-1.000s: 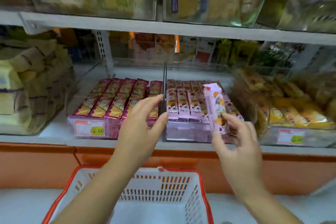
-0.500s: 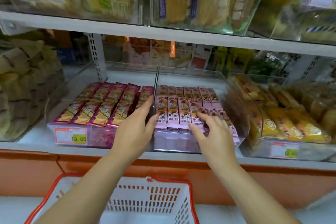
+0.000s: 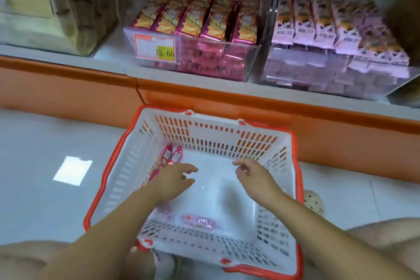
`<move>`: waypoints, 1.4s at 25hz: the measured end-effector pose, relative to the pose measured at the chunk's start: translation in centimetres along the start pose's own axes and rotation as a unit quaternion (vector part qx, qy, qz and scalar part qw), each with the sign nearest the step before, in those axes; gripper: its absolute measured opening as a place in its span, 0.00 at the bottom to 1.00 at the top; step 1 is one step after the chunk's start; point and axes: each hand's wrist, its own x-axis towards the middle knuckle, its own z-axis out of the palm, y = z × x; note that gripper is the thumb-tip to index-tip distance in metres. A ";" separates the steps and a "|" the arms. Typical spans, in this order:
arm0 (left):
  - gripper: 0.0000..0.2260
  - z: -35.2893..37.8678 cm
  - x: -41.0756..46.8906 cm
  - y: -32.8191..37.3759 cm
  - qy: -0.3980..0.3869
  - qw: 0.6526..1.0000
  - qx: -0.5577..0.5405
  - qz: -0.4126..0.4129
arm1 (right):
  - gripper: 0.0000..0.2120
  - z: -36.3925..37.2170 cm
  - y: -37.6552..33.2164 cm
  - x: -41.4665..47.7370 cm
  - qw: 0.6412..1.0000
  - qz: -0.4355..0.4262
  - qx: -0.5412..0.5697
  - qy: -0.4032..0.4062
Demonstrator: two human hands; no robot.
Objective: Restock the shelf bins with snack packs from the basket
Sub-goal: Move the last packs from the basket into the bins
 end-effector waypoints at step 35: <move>0.10 2.5 1.0 0.1 -0.013 0.828 -0.542 -0.141 | 0.09 5.0 4.7 -1.1 0.888 0.122 0.420 -0.144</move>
